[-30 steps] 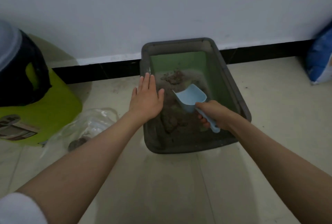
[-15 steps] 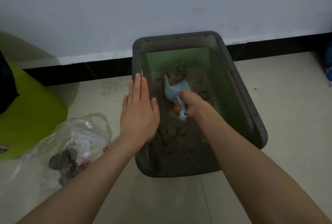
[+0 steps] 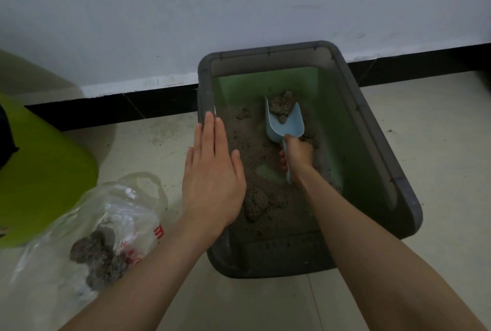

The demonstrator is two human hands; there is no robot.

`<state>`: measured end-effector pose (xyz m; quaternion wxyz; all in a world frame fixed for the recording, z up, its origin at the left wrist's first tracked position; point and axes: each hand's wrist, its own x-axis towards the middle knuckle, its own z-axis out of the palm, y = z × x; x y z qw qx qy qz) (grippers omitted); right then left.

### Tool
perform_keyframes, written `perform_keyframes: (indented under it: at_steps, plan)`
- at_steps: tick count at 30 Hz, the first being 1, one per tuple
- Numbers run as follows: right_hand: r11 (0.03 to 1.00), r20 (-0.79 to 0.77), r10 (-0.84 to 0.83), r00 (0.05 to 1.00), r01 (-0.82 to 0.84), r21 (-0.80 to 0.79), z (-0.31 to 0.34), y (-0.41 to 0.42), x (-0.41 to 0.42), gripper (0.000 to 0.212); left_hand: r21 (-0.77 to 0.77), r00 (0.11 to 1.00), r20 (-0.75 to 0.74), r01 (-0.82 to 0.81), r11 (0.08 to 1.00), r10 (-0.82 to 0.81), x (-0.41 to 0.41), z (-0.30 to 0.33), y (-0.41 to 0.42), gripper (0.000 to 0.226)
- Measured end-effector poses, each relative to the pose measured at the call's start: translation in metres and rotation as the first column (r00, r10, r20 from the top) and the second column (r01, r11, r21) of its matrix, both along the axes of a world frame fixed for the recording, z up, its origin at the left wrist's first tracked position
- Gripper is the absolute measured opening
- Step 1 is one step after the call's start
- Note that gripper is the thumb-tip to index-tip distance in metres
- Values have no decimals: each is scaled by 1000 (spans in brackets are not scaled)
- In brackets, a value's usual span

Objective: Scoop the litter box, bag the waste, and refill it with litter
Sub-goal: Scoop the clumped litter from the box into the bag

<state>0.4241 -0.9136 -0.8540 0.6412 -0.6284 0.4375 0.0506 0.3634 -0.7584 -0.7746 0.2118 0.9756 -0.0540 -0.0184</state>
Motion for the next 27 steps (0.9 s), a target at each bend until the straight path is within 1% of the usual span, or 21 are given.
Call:
perform_keyframes:
  at_steps: [3,4,8,11,14,16,18,21,27]
  plan:
    - [983,15,48,999,-45,-178,-8,-7,0,33,-3,1000,-2,-2,1000,2,0,1,0,58]
    - [976,22,59,998,-53,-212,-10,-9,-1,34,-3,1000,-4,-3,1000,3,0,1,-1,58]
    - [967,69,55,996,-36,-251,-16,-17,-6,33,0,1000,0,-7,1000,7,0,0,-1,59]
    - [972,116,22,993,7,-237,-16,-18,-8,29,0,1000,2,-3,1000,3,0,0,-1,58]
    - [973,178,-19,984,60,-224,-12,-20,-8,34,3,1000,0,-7,1000,7,0,0,-1,58]
    - [976,209,-28,977,72,-205,-9,-21,-6,31,2,1000,-1,-9,1000,9,0,0,-1,59]
    - [980,219,-17,976,60,-192,-7,-21,-5,26,-4,1000,3,-11,1000,11,0,0,-1,59]
    - [983,218,-11,976,50,-174,-8,-20,-4,31,-6,1000,4,-12,1000,12,0,1,-2,59]
    - [993,224,-60,973,82,-90,-7,-17,-8,30,-21,1000,16,-14,1000,14,1,-1,-2,59]
